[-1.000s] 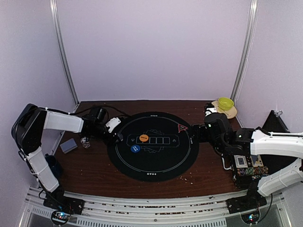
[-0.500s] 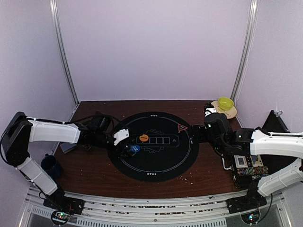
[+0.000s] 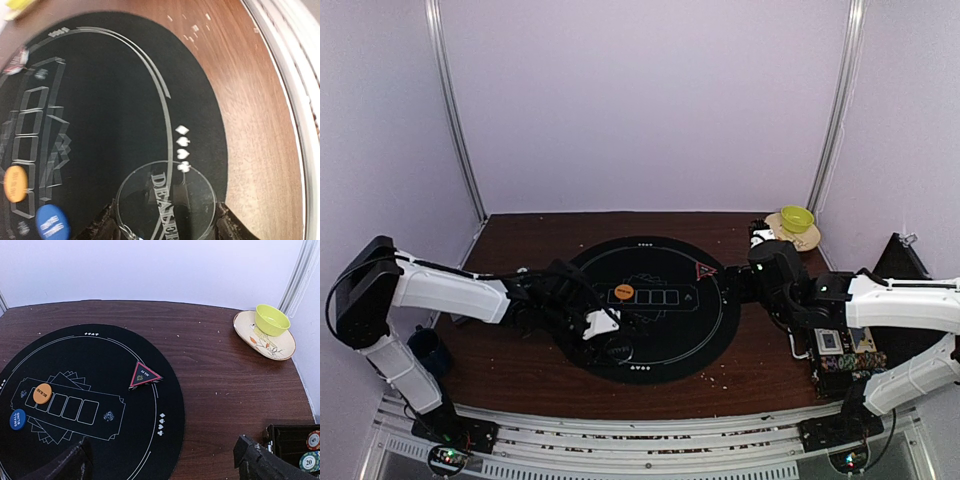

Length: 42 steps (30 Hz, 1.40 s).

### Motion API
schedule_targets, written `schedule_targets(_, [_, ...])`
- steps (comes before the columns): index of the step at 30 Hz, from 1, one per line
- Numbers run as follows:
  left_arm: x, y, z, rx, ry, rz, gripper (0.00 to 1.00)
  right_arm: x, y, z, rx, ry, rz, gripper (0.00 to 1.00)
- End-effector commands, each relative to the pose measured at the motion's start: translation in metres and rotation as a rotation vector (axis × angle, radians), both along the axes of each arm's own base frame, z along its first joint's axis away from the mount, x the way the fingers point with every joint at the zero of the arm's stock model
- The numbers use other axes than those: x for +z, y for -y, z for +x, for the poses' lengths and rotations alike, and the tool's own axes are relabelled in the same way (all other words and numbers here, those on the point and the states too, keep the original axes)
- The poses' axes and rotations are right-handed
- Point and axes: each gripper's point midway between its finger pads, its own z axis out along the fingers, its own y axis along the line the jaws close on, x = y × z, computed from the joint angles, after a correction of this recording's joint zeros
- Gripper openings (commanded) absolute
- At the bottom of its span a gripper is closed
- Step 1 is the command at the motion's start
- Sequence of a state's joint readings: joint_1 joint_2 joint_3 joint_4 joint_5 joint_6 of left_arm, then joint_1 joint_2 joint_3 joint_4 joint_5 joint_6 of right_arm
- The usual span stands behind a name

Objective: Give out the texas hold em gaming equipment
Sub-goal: Place the dealer button in the dealer area, then move the all-in button to the poker table mat.

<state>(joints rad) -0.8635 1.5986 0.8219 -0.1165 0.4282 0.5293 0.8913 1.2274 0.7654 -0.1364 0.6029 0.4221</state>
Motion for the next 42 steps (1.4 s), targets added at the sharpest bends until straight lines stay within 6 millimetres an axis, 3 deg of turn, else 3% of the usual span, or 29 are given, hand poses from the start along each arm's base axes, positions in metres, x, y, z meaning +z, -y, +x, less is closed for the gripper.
schedule_targets(1, [-0.009, 0.023, -0.01, -0.073, 0.031, 0.011, 0.48, 0.004, -0.001, 0.001, -0.003, 0.016, 0.003, 1.0])
schedule_targets(5, [-0.021, 0.037, -0.018, -0.093, 0.036, 0.044, 0.48, 0.003, -0.002, 0.001, -0.004, 0.015, 0.003, 1.0])
schedule_targets(18, [-0.026, 0.049, -0.001, -0.044, 0.08, 0.035, 0.5, 0.002, -0.004, 0.0, 0.005, 0.011, -0.001, 1.0])
schedule_targets(24, [-0.026, 0.049, -0.001, -0.037, 0.072, 0.04, 0.73, 0.001, -0.005, 0.0, 0.005, 0.009, -0.007, 1.0])
schedule_targets(29, [0.008, 0.047, 0.012, 0.018, 0.145, -0.028, 0.97, -0.001, -0.005, 0.001, 0.005, 0.005, -0.015, 1.0])
schedule_targets(33, [0.058, 0.038, 0.024, 0.058, 0.204, -0.119, 0.98, -0.006, -0.007, 0.002, 0.003, -0.002, -0.03, 1.0])
schedule_targets(37, [0.101, 0.011, 0.056, 0.169, 0.277, -0.196, 0.98, -0.014, -0.007, 0.006, -0.019, -0.013, -0.062, 1.0])
schedule_targets(42, [0.095, -0.025, 0.116, 0.384, 0.252, -0.145, 0.98, -0.027, 0.0, 0.015, -0.103, -0.017, -0.143, 1.0])
